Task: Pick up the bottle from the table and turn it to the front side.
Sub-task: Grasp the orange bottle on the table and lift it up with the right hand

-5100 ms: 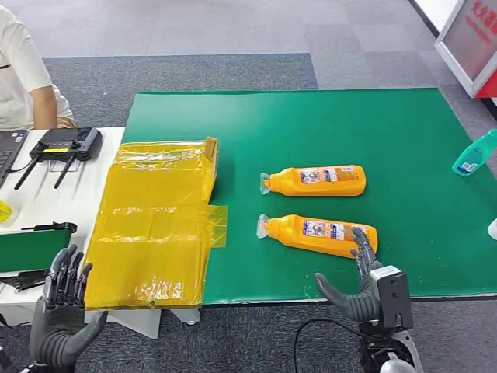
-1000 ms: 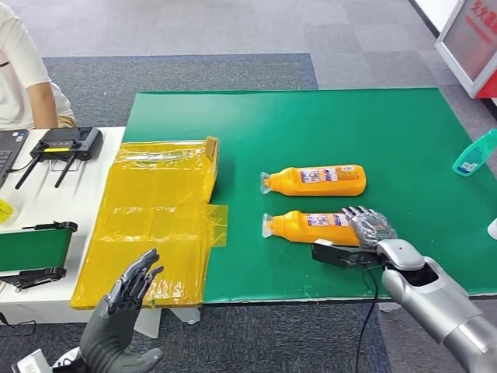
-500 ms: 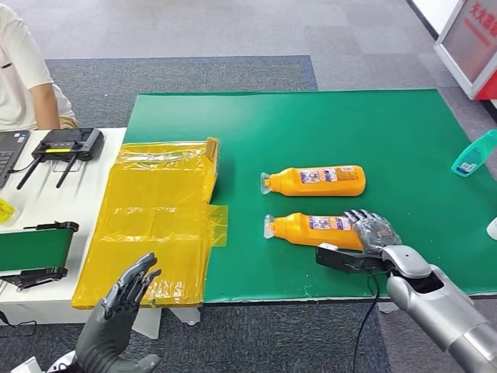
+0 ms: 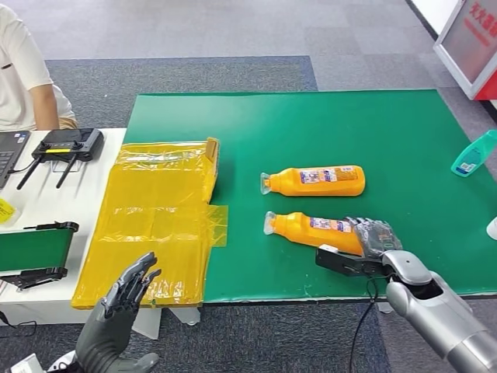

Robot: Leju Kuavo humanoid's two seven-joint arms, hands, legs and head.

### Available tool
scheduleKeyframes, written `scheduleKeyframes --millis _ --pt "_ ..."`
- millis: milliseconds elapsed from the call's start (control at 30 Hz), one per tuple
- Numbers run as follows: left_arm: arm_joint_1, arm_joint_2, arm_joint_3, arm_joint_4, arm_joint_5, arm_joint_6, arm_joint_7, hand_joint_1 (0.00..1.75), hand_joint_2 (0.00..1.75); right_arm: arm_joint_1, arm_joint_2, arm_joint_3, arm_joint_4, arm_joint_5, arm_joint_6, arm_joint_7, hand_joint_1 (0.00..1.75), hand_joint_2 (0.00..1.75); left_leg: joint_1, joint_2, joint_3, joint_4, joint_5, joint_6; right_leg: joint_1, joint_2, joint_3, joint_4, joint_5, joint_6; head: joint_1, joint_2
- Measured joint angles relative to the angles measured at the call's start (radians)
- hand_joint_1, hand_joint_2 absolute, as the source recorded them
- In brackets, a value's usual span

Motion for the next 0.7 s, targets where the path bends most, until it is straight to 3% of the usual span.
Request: scheduleKeyframes --millis 467,700 --pt "0.006 -0.005 0.0 0.0 0.053 -0.014 0.026 0.0 1.75 0.084 0.016 -0.067 -0.069 -0.007 -0.053 -0.02 1.75 1.75 0.0 0.0 -0.001 0.0 0.0 0.0 0.0 0.0 0.0 0.0 0.0 0.0 0.0 0.0" --pt "-0.001 -0.022 -0.016 0.0 0.072 -0.033 0.023 0.0 1.75 0.182 0.118 -0.151 -0.187 -0.164 -0.086 -0.124 1.75 1.75 0.0 -0.001 -0.003 0.0 0.0 0.0 0.0 -0.001 -0.003 0.0 -0.001 0.0 0.0 0.0"
